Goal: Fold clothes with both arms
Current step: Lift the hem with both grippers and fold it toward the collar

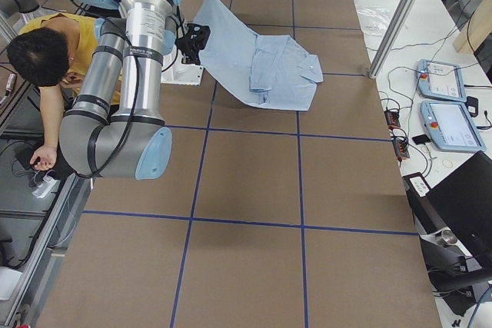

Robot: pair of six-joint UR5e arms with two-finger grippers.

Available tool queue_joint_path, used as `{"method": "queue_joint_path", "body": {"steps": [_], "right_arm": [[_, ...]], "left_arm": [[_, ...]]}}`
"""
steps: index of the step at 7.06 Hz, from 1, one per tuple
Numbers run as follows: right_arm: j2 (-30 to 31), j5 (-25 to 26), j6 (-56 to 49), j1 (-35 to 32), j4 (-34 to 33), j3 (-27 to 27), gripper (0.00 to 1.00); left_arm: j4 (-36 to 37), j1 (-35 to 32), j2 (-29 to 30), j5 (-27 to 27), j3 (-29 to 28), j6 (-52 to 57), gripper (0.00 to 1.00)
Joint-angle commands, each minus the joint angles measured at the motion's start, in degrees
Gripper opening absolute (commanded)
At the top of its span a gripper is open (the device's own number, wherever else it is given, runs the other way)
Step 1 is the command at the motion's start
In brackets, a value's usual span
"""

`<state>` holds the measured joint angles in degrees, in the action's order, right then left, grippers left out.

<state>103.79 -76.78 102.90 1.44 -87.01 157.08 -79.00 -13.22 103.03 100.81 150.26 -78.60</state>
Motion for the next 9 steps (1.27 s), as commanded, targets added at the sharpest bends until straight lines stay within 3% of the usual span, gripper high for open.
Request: {"method": "queue_joint_path", "body": {"steps": [1,4,7,8,9], "right_arm": [[-16.6,-1.3,-4.3,-9.9,-11.8,-5.3,0.0],[-32.7,-1.0,-7.9,-23.4,-15.0,-20.5,0.0],[-41.2,-0.9,-14.5,-33.9,-14.4,-32.8,0.0],[-42.8,-1.0,-16.0,-36.0,-10.2,-40.5,0.0],[-42.8,-0.9,-17.7,-37.0,1.3,-49.8,0.0]], "left_arm": [[2.5,-7.7,8.9,0.1,-13.6,5.0,0.0],[0.7,-17.3,10.1,-4.4,-22.6,9.3,0.0],[-4.2,-23.1,14.7,-6.9,-31.0,9.3,0.0],[-11.3,-23.4,14.7,-9.3,-37.5,9.3,0.0],[-20.0,-23.5,14.8,-9.4,-45.3,9.3,0.0]]}}
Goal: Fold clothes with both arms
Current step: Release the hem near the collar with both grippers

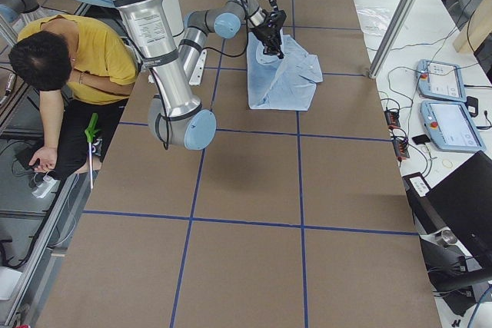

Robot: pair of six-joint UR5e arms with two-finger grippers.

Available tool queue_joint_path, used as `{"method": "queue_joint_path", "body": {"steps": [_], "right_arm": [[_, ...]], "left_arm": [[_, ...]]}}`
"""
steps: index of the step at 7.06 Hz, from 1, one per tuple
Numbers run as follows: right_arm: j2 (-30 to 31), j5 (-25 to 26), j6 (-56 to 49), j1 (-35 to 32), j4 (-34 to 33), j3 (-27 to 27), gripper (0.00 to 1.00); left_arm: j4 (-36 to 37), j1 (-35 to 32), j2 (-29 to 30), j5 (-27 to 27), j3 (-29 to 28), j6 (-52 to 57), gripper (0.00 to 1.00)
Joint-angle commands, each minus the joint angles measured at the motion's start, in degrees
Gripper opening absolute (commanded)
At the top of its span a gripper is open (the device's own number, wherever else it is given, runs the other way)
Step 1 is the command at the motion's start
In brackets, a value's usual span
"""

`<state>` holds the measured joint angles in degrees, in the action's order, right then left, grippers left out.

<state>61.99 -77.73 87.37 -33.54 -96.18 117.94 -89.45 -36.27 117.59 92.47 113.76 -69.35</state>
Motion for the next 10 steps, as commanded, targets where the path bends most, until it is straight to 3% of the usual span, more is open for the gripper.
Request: {"method": "queue_joint_path", "body": {"steps": [1,3,6,8,9,10], "right_arm": [[-1.0,0.0,-3.4,-2.8,18.7,-18.5,0.0],[-1.0,0.0,-4.0,-4.4,26.4,-27.5,0.0],[-1.1,0.0,-4.1,-4.3,26.7,-32.2,0.0],[-1.2,0.1,-4.1,-4.3,30.4,-33.7,0.0],[-1.3,0.0,-4.1,-4.2,31.1,-33.8,0.67],[-2.2,-0.2,-4.1,-4.2,31.1,-33.7,1.0]], "left_arm": [[-16.1,-0.4,0.3,-2.3,-15.1,0.0,0.0],[-23.5,-0.9,0.6,-4.3,-23.0,0.1,0.0],[-23.7,-1.3,0.4,-4.8,-24.3,0.4,0.0],[-23.7,-1.3,0.0,-4.8,-24.4,0.4,0.0],[-23.9,-1.3,-0.1,-4.7,-24.4,0.4,0.01],[-24.1,-1.3,-0.2,-4.8,-24.4,3.6,0.99]]}}
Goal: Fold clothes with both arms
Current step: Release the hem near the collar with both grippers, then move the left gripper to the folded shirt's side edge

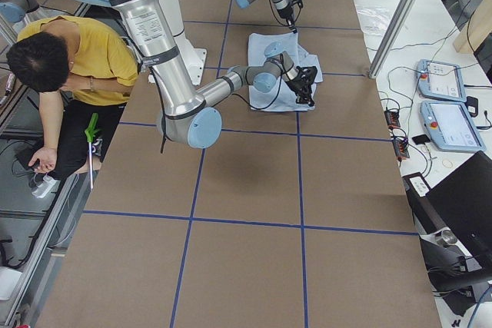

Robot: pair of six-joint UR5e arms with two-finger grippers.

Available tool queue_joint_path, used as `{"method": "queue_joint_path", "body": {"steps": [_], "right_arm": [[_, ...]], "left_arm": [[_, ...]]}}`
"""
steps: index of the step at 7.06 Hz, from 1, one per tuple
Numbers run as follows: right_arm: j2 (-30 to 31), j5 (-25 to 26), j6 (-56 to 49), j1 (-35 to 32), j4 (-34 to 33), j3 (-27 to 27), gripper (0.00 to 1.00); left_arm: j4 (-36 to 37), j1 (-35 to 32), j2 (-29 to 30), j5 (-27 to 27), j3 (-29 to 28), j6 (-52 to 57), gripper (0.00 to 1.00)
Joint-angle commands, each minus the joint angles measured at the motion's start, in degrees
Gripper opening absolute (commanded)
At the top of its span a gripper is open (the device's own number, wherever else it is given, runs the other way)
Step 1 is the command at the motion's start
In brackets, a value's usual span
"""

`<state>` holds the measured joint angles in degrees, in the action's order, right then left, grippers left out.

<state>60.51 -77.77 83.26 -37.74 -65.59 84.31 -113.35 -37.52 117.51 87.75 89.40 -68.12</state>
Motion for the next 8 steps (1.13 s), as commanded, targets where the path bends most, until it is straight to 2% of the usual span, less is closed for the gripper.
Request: {"method": "queue_joint_path", "body": {"steps": [1,2,3,4,5,6,8], "right_arm": [[-1.7,-2.1,-2.7,-0.1,0.5,0.6,1.0],[-1.5,-6.4,-4.6,-1.2,0.5,1.9,1.0],[-0.6,-8.4,-5.3,-2.0,-0.1,4.3,1.0],[0.0,-8.5,-5.8,-1.9,0.0,4.6,1.0],[-0.1,-8.6,-5.9,-1.8,0.0,4.7,1.0],[0.0,-8.5,-5.8,-1.8,0.1,4.7,1.0],[0.0,-8.5,-5.9,-1.8,0.3,4.8,1.0]], "left_arm": [[-2.1,-0.5,-0.4,0.7,0.9,8.6,1.0],[-3.7,-0.8,-1.7,3.2,1.8,11.0,1.0],[-6.8,-0.7,-5.3,6.4,4.7,10.8,1.0],[-9.8,-0.4,-10.3,8.1,8.9,8.9,1.0],[-11.5,2.3,-14.2,9.0,13.0,2.1,1.0],[-11.7,7.5,-17.5,7.5,17.0,-2.9,1.0],[-11.5,14.6,-19.0,2.2,18.3,-9.6,0.97]]}}
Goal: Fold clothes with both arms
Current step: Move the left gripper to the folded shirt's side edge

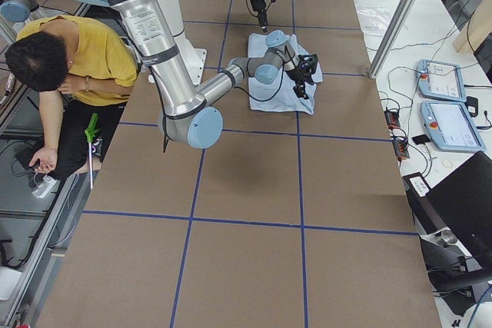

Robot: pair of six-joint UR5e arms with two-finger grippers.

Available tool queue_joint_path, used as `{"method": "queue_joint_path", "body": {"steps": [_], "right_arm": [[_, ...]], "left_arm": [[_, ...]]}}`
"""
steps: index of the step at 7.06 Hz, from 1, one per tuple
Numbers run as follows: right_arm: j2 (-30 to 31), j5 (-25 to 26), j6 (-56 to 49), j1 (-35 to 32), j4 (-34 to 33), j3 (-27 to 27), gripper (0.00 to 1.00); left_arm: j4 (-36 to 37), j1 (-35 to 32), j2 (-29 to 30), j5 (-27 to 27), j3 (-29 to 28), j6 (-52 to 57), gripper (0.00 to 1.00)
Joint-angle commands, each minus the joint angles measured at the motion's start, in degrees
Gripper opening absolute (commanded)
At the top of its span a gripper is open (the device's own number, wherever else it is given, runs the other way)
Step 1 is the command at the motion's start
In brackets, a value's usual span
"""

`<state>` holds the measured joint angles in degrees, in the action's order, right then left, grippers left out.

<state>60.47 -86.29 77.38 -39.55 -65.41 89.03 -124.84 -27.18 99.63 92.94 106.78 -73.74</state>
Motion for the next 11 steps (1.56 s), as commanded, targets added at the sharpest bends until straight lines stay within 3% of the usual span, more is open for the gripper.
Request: {"method": "queue_joint_path", "body": {"steps": [1,2,4,5,7,8,11], "right_arm": [[0.1,0.1,0.1,0.0,0.2,0.1,1.0],[0.1,0.2,0.1,0.0,0.3,0.0,1.0],[0.2,0.2,0.1,0.0,0.3,0.0,1.0],[0.2,0.3,0.1,0.0,0.4,0.0,1.0],[0.2,0.4,0.1,0.2,0.4,-0.1,1.0],[0.2,0.4,0.1,0.2,0.5,-0.1,1.0],[0.2,0.5,0.1,0.6,0.5,-0.2,1.0]], "left_arm": [[0.0,4.9,-1.0,-3.3,0.4,-4.4,0.83],[0.2,5.3,-1.0,-3.3,-0.2,-4.4,0.7],[0.2,5.4,-0.8,-3.2,-0.3,-4.4,0.7],[0.2,5.4,-0.7,-3.2,-0.3,-4.5,0.56],[0.1,6.4,-0.6,-3.2,-0.3,-4.5,0.07],[0.1,6.7,-0.6,-3.3,-0.2,-4.4,0.0],[0.5,4.3,-2.6,-3.0,1.1,0.3,0.0]]}}
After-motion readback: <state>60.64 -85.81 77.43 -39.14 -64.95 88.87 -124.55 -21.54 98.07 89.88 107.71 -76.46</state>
